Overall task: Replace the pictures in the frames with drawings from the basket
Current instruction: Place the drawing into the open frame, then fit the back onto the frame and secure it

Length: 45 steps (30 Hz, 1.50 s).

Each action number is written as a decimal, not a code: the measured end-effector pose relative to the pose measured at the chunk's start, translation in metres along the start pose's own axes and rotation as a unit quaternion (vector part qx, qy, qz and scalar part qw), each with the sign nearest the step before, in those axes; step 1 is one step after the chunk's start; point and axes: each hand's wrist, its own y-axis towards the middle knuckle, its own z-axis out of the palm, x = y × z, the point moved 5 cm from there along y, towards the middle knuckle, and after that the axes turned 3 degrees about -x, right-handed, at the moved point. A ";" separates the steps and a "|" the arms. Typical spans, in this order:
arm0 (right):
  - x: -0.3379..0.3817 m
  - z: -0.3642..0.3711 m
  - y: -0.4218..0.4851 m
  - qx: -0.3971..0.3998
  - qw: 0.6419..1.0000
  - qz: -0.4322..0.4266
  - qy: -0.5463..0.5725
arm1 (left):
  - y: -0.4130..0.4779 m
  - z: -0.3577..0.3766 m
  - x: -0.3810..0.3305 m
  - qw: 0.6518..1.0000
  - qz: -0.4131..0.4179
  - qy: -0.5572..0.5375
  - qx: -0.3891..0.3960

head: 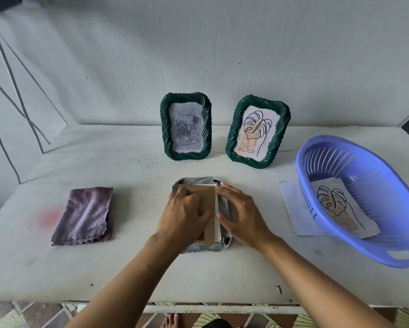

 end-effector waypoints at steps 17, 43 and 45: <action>0.003 -0.002 0.000 -0.012 1.000 -0.024 -0.005 | -0.006 -0.016 0.029 0.995 0.066 -0.068 0.017; 0.005 -0.009 -0.021 -0.007 1.000 0.005 0.016 | -0.070 0.004 0.071 0.992 0.116 -0.037 0.017; 0.006 -0.006 -0.022 -0.010 1.000 0.009 0.022 | -0.072 0.005 0.070 0.993 0.111 -0.037 0.008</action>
